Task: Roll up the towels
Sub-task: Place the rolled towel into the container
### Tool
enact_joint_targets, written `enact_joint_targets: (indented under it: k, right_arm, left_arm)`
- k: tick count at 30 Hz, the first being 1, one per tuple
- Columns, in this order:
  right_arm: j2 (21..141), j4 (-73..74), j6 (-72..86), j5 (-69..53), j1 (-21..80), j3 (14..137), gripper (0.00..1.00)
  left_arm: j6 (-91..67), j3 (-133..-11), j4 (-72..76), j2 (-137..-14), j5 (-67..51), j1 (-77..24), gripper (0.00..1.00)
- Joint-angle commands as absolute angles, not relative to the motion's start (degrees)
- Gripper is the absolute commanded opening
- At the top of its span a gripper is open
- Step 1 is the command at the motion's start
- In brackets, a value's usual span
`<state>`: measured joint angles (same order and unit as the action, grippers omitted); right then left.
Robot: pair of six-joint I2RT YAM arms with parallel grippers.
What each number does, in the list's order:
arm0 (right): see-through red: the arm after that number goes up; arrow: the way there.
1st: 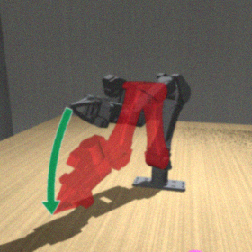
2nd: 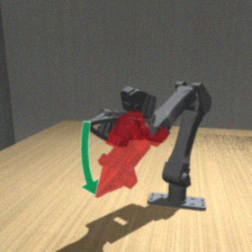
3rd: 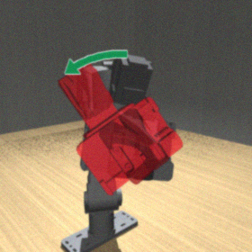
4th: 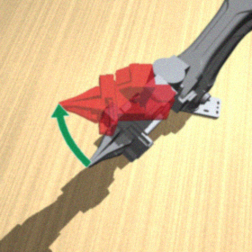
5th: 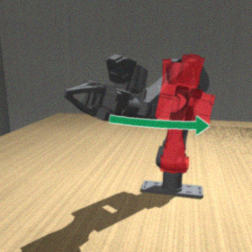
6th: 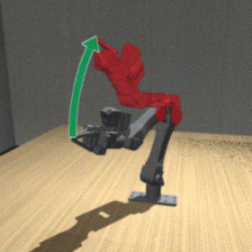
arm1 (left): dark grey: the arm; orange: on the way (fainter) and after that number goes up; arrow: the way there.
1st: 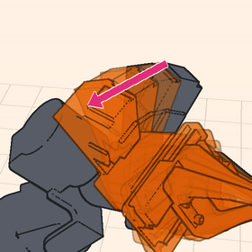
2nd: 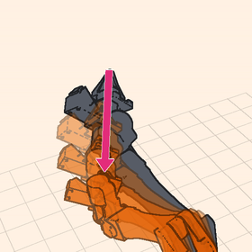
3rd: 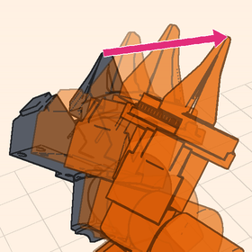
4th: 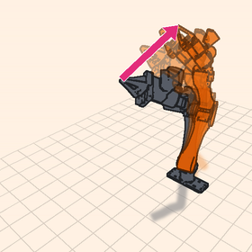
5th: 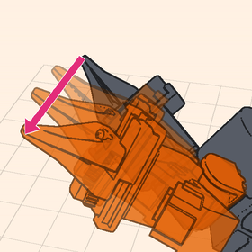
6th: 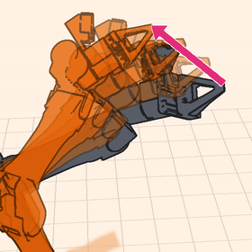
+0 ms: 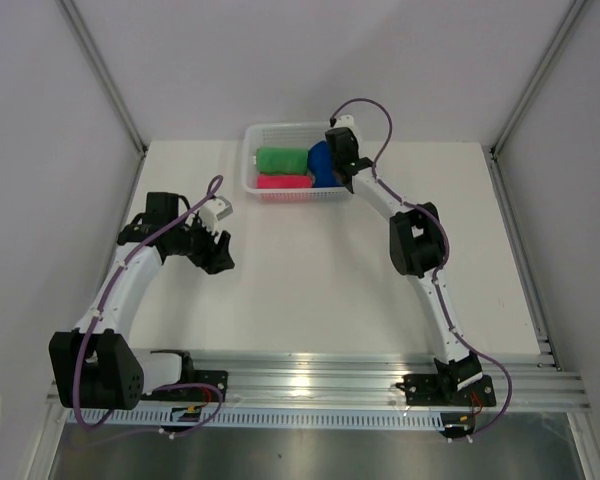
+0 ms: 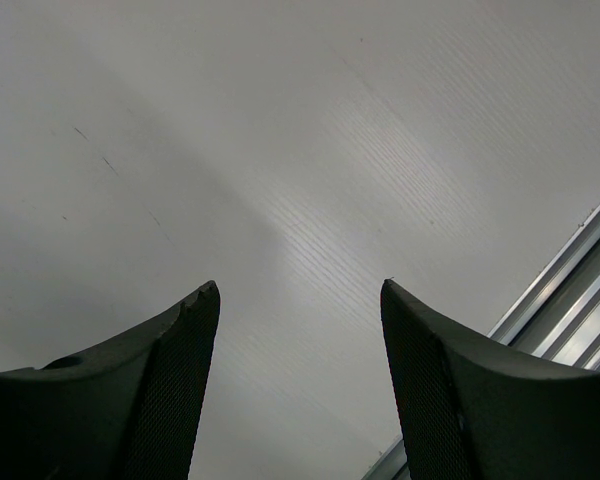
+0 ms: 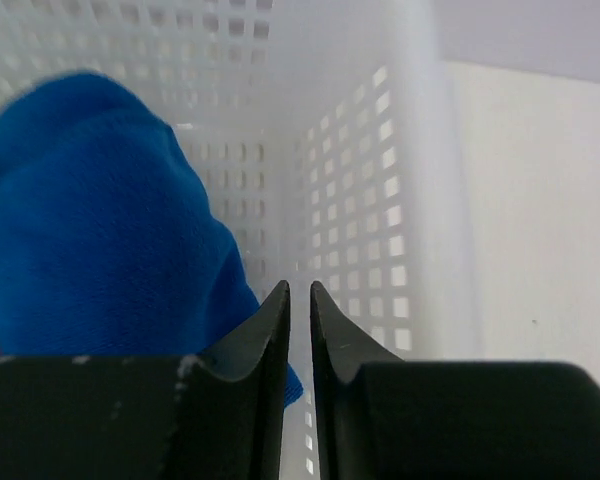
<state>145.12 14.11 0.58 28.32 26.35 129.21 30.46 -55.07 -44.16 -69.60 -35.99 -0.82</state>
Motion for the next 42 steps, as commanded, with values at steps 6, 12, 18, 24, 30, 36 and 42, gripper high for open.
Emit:
enact_joint_targets:
  k: [6, 12, 18, 24, 30, 36, 42]
  right_arm:
    - [150.7, 19.6, -4.2, 28.1, 27.3, 135.1, 0.16]
    - [151.7, 23.9, -2.6, 26.0, 27.9, 135.7, 0.16]
    - [149.3, 25.1, 5.7, 18.8, 27.0, 132.4, 0.13]
    - [145.6, 20.0, 12.0, 12.8, 25.0, 127.5, 0.11]
    - [144.2, 20.0, 13.0, 10.2, 24.4, 127.8, 0.1]
    - [142.5, 20.5, 14.1, 13.4, 24.3, 127.6, 0.19]
    - [140.7, 19.3, 13.0, 21.7, 24.6, 126.9, 0.28]
  left_arm:
    - [30.8, -54.8, -43.5, -69.8, -36.7, -0.2, 0.69]
    - [30.8, -55.1, -43.5, -69.8, -37.0, -0.2, 0.68]
    - [29.9, -55.1, -42.3, -69.9, -36.5, -0.2, 0.69]
    - [29.7, -55.0, -42.1, -69.7, -37.2, -0.2, 0.7]
    - [30.0, -54.9, -42.4, -69.6, -37.0, -0.2, 0.69]
    - [30.2, -55.1, -42.4, -69.8, -36.9, -0.2, 0.69]
    - [30.1, -55.3, -42.4, -69.8, -36.5, -0.2, 0.69]
